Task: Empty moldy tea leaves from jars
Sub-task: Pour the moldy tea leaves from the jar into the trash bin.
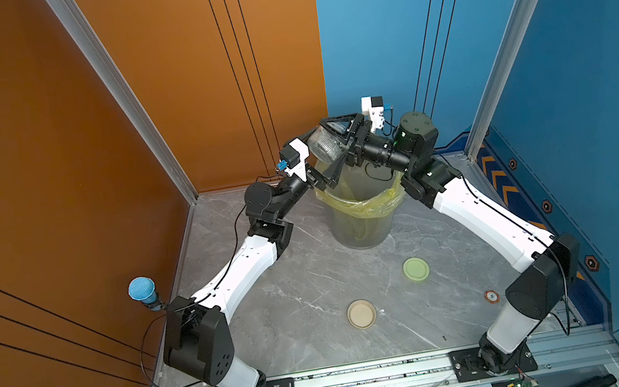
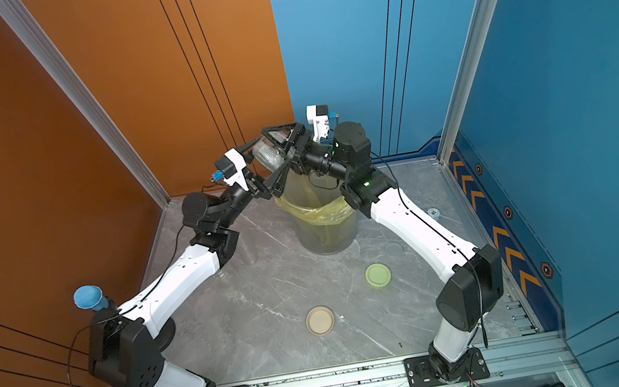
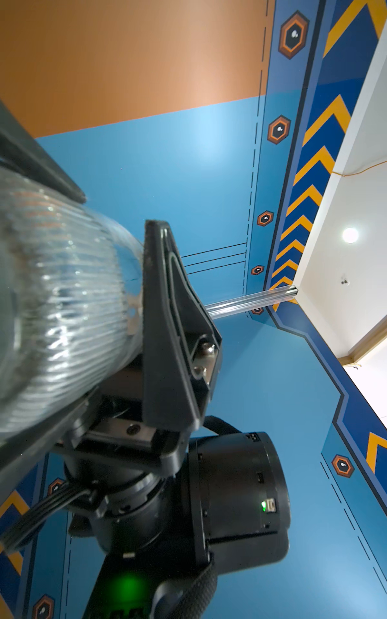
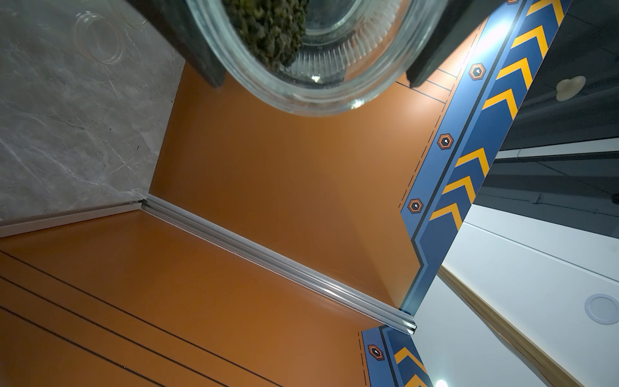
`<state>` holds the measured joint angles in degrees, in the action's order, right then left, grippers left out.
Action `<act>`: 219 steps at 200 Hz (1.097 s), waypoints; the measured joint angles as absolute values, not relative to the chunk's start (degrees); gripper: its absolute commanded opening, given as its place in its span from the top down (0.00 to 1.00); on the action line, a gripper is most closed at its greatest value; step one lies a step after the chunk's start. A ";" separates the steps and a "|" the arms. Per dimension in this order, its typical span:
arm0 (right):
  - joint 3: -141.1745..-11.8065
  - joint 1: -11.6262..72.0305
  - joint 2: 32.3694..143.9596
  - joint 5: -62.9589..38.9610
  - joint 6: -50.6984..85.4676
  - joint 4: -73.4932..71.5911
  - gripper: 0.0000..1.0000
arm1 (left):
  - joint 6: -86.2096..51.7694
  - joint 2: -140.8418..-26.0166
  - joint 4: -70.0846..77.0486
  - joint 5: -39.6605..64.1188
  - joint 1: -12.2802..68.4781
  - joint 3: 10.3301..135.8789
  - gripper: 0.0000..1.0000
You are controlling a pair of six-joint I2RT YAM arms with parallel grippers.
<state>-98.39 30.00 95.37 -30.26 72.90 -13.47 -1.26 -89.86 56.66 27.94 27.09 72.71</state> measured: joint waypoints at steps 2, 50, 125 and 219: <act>-98.39 30.00 95.37 -30.26 72.90 -13.47 0.62 | -1.23 -89.86 56.62 27.94 27.09 72.71 0.13; -98.39 30.00 95.37 -30.33 72.93 -13.47 0.62 | -0.67 -89.86 56.16 27.24 27.07 72.71 0.02; -98.39 29.95 95.37 -30.70 73.84 -13.72 0.62 | -0.45 -91.00 58.46 27.00 27.11 72.88 0.00; -98.37 29.56 95.37 -31.31 75.05 -13.87 0.63 | -2.46 -93.78 63.48 27.09 27.70 73.19 0.23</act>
<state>-98.37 29.56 95.37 -31.31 75.05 -13.87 -2.46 -93.78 63.48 27.09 27.70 73.19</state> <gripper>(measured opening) 0.807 0.826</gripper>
